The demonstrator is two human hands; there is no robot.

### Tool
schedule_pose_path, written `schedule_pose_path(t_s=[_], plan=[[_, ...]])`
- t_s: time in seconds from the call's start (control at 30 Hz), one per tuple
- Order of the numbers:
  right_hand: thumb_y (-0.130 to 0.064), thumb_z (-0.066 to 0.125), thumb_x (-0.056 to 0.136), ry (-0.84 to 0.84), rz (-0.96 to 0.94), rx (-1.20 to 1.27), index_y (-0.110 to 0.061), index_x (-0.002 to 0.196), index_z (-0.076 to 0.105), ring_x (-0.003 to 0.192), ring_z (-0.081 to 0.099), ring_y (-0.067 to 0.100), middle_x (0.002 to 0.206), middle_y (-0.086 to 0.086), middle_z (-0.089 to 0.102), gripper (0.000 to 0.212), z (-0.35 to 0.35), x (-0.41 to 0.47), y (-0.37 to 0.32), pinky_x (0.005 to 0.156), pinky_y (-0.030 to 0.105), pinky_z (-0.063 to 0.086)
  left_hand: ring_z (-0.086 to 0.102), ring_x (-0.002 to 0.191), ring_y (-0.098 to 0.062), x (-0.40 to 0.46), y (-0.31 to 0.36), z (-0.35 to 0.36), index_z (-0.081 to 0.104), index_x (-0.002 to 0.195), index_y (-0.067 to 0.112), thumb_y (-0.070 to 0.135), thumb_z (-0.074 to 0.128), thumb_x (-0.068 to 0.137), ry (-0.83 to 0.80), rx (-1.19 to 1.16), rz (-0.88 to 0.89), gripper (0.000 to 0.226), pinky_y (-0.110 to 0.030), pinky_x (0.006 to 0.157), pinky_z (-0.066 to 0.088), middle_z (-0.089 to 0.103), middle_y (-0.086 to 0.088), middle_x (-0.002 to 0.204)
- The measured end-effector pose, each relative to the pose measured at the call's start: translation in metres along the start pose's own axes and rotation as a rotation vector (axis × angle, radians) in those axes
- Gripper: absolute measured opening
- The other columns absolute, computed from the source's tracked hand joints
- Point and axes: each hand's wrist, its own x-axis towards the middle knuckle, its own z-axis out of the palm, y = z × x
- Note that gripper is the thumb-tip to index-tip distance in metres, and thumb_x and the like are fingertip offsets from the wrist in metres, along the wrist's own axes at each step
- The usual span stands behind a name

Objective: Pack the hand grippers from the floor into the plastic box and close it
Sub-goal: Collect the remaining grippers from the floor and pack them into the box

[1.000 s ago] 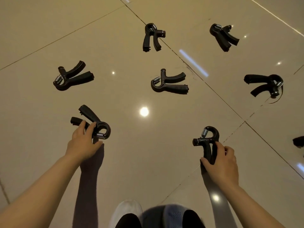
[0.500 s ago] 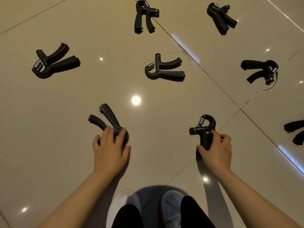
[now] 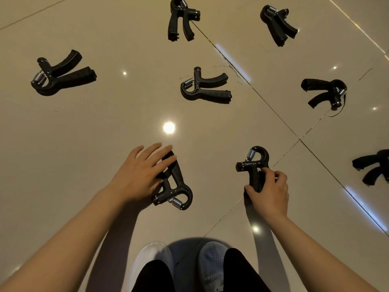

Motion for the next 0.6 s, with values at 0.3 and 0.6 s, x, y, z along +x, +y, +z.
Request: schedule_pose_path(t_s=[0.3,0.6], plan=[[-0.044,0.075,0.068,-0.066,-0.024,-0.064,-0.021,0.136,0.035,0.114,0.046,0.035,0.137,0.006,0.031,0.082,-0.006,-0.01,0.004,0.094,0.045,0.044,0.048,0.122,-0.026,-0.003,-0.002,0.007,0.05,0.13,0.024,0.042,0.071,0.074,-0.047,-0.06,0.042,0.063,-0.042,0.093,0.043,0.051,-0.002,0.135],[-0.066,0.071,0.062,-0.054,0.04,-0.02,-0.021,0.145,0.022,0.129,0.038,0.031,0.147,0.005,0.034,0.107,-0.005,-0.026,0.021,0.099,0.048,0.041,0.046,0.107,-0.025,-0.081,0.04,0.034,0.053,0.123,0.015,0.063,0.05,0.074,0.067,-0.318,-0.404,0.07,-0.04,0.082,0.043,0.049,-0.006,0.117]])
